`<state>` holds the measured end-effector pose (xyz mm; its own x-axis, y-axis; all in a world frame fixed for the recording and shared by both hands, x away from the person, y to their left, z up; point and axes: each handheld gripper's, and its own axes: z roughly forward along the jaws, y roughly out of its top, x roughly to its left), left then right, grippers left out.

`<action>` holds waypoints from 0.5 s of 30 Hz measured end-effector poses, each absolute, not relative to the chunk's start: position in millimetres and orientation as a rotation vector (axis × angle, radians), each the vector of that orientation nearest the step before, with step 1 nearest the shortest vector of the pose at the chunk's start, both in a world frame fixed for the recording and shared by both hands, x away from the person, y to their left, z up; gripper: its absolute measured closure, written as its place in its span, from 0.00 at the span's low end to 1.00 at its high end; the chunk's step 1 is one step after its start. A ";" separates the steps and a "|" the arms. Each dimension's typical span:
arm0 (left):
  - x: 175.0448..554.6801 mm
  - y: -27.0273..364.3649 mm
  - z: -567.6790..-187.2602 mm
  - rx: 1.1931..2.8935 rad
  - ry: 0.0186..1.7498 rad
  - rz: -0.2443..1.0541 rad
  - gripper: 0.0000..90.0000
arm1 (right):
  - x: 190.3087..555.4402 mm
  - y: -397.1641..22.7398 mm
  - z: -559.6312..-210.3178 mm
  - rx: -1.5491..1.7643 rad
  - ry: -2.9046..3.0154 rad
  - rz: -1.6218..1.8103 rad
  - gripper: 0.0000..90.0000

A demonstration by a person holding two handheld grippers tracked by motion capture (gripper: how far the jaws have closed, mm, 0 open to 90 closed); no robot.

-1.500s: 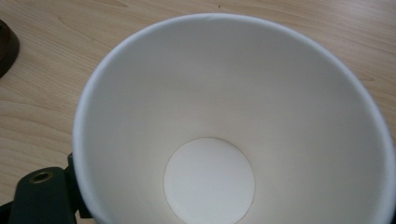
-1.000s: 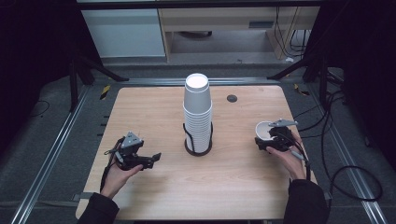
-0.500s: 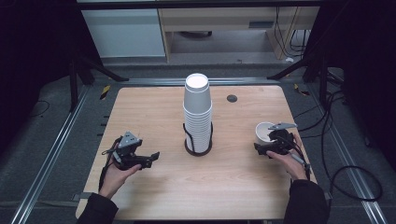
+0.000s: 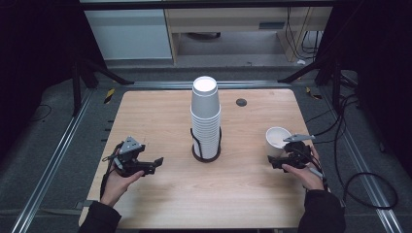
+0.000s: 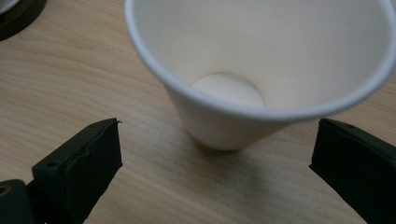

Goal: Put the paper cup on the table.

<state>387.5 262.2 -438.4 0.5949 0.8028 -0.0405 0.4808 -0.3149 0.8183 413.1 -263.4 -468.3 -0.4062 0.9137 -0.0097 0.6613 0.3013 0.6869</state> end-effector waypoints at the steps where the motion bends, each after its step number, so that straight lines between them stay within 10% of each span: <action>1: 387.5 262.2 -438.4 1.975 1.021 0.480 0.10 | 413.1 -263.4 -468.3 1.407 2.175 0.857 0.02; 15: 390.6 267.9 -447.3 2.049 1.049 0.486 0.09 | 360.4 -278.0 -471.4 1.420 2.165 0.889 0.02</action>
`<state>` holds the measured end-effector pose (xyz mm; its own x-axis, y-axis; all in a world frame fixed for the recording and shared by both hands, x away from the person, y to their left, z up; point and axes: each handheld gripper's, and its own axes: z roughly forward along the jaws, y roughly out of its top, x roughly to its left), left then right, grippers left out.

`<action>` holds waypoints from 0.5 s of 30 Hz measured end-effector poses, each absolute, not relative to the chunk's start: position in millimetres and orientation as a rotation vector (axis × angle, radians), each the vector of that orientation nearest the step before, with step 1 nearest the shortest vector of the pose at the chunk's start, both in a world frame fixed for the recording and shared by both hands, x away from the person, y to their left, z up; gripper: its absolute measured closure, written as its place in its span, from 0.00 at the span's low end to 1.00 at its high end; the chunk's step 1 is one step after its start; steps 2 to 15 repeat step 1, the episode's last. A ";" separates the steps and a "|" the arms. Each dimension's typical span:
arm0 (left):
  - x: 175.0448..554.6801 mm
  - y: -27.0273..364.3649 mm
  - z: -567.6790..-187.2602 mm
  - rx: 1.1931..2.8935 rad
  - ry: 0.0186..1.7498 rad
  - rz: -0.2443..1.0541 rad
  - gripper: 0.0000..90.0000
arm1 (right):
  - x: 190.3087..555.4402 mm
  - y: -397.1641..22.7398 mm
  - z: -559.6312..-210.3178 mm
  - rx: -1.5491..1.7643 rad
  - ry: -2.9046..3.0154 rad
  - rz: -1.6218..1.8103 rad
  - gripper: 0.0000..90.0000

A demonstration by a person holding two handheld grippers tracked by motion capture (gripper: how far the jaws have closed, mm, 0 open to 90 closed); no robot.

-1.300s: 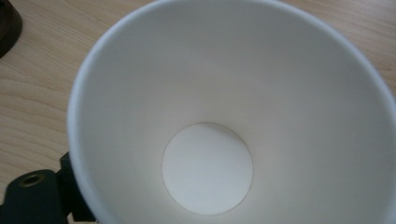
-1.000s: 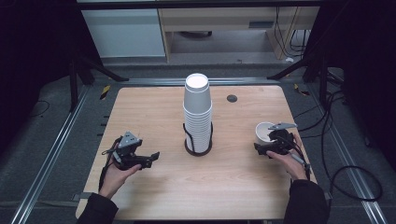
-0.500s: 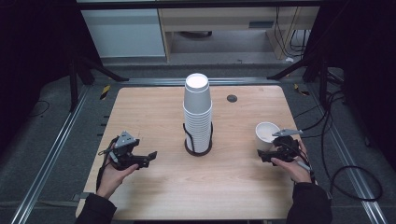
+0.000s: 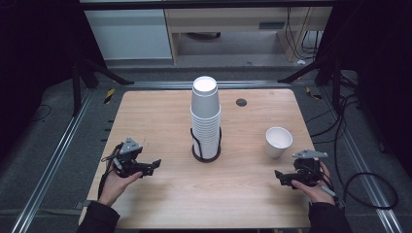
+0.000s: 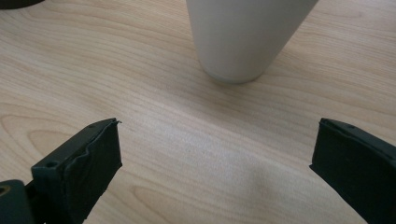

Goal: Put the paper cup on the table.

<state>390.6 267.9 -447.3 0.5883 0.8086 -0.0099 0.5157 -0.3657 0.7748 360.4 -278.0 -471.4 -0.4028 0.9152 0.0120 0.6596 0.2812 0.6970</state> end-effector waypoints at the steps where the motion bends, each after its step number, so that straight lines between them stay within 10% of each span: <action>1: 391.4 268.7 -448.4 2.057 1.055 0.485 0.09 | 357.8 -279.3 -471.8 1.418 2.159 0.888 0.02; 15: 391.4 268.7 -448.4 2.057 1.055 0.485 0.09 | 357.8 -279.3 -471.8 1.418 2.159 0.888 0.02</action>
